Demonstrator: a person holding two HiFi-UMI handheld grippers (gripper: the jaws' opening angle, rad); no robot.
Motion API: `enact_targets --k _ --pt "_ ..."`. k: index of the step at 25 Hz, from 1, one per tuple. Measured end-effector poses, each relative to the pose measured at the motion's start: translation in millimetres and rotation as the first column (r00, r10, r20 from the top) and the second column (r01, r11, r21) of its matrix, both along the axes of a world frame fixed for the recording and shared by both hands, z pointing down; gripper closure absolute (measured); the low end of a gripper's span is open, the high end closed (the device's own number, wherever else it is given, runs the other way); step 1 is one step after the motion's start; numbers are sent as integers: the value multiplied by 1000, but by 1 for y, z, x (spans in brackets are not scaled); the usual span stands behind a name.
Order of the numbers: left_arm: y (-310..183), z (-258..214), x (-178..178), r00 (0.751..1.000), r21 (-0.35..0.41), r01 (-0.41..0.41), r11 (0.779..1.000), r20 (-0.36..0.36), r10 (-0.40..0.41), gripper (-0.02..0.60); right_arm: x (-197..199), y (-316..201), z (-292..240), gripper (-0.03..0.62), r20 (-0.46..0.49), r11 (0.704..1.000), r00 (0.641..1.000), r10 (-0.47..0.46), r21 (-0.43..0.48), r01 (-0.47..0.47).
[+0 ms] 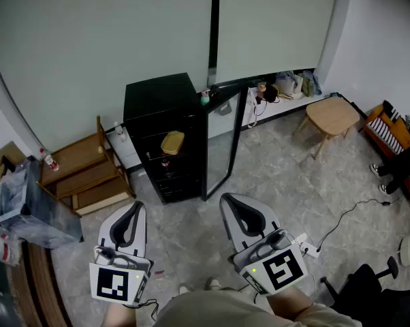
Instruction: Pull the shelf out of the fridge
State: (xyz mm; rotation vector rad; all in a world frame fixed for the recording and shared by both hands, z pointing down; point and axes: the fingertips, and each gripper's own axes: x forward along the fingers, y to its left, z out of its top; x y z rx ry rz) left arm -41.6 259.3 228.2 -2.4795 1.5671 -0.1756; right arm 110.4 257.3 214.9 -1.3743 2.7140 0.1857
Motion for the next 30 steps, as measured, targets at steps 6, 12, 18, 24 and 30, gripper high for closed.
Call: enact_targets --k 6,12,18,24,30 --pt "-5 3 9 1000 -11 4 1000 1 -4 571 12 -6 6 599 17 1000 1000 -4 -27 5" --pt "-7 8 22 1000 -19 4 1000 6 -4 571 26 -9 15 599 10 999 1000 -2 -46 3" --pt "-7 9 39 1000 -17 12 1000 1 -12 571 40 -12 19 599 -3 999 1000 -15 -49 14" --pt "-1 18 52 1000 -27 26 999 -1 -26 571 51 -8 27 599 -1 998 999 -34 -60 34" --pt "4 24 60 999 -39 36 999 5 -35 571 57 -3 38 599 6 995 999 -53 -84 54"
